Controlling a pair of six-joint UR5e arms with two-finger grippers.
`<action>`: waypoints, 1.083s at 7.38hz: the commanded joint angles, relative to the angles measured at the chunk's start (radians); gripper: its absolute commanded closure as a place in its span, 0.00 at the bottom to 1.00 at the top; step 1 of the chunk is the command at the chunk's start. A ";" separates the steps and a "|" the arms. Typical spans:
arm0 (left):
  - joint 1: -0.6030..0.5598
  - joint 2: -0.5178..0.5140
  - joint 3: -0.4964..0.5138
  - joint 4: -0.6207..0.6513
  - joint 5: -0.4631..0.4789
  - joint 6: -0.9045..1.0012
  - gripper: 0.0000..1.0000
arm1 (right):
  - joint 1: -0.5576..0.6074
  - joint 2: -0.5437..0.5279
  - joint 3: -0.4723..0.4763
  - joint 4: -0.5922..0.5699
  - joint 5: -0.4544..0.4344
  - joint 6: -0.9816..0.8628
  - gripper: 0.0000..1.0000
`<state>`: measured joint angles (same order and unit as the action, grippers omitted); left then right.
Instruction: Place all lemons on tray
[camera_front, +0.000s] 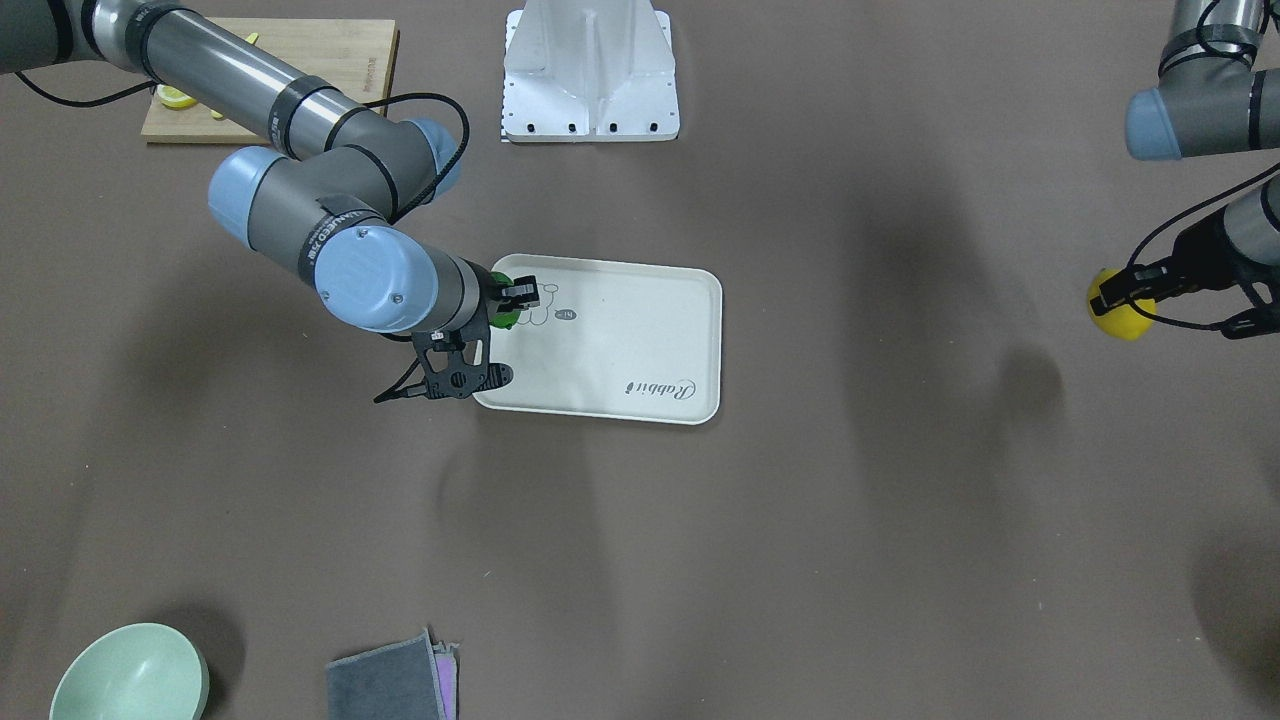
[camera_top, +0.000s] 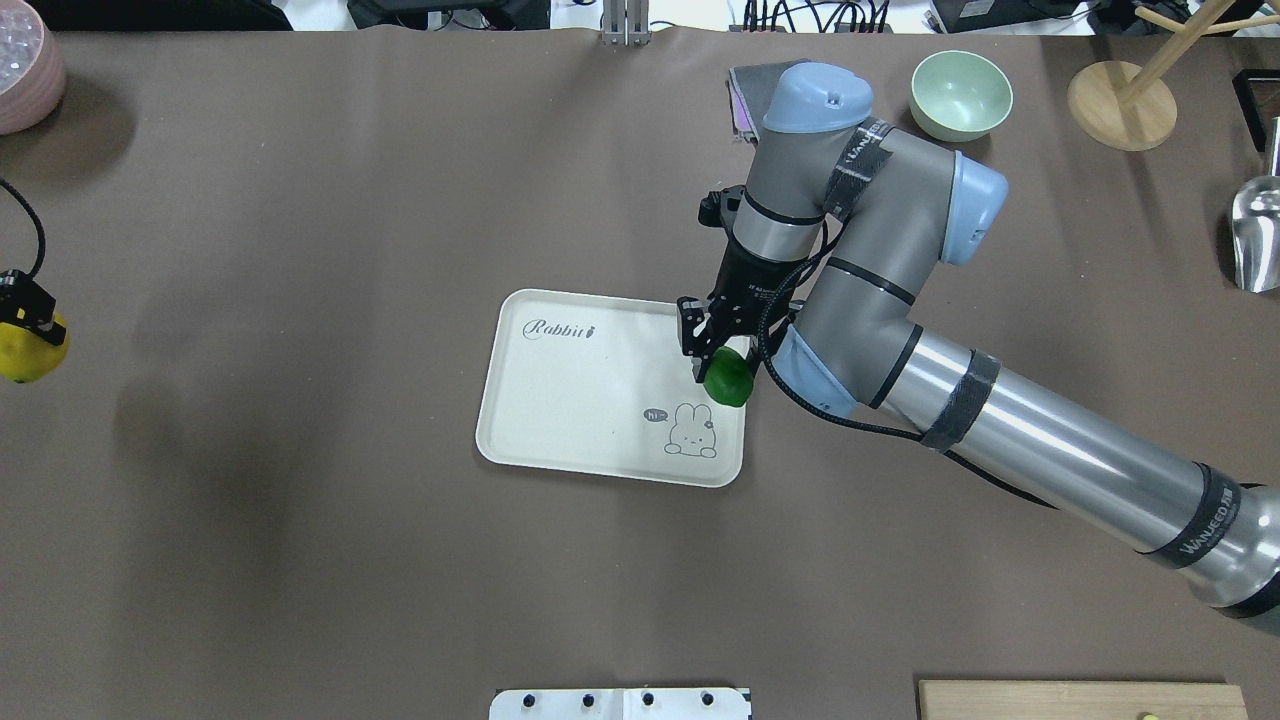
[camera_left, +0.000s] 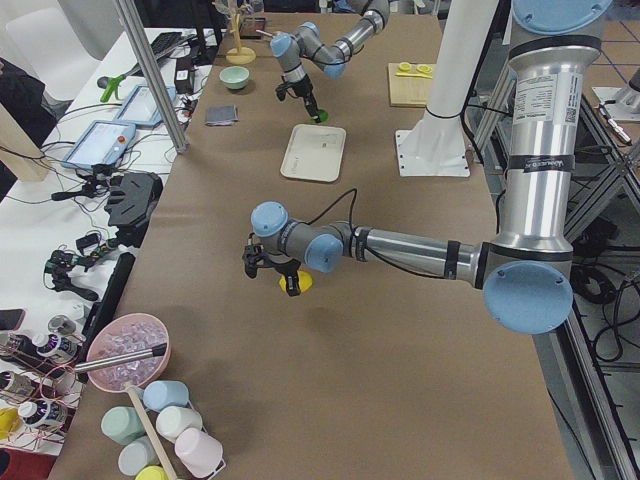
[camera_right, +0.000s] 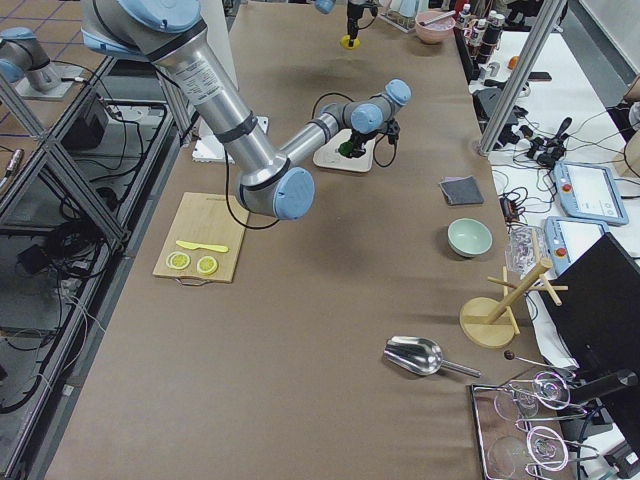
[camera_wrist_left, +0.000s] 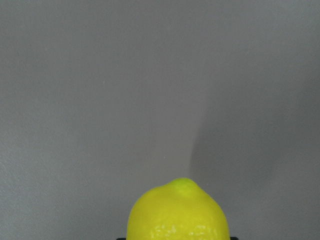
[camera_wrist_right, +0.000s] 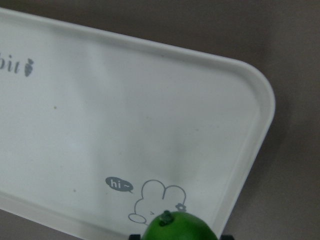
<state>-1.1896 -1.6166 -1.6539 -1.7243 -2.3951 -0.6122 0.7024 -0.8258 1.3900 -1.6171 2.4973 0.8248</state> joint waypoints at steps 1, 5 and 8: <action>-0.054 -0.115 -0.026 0.219 0.001 0.092 1.00 | -0.026 0.023 -0.061 0.087 -0.033 -0.001 0.80; -0.038 -0.308 -0.020 0.395 0.004 0.045 1.00 | -0.029 0.024 -0.077 0.161 -0.078 0.007 0.00; 0.083 -0.409 -0.021 0.397 0.011 -0.165 1.00 | 0.092 0.016 -0.066 0.155 -0.045 -0.002 0.00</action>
<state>-1.1680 -1.9782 -1.6747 -1.3291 -2.3866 -0.6780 0.7337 -0.8029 1.3201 -1.4603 2.4348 0.8283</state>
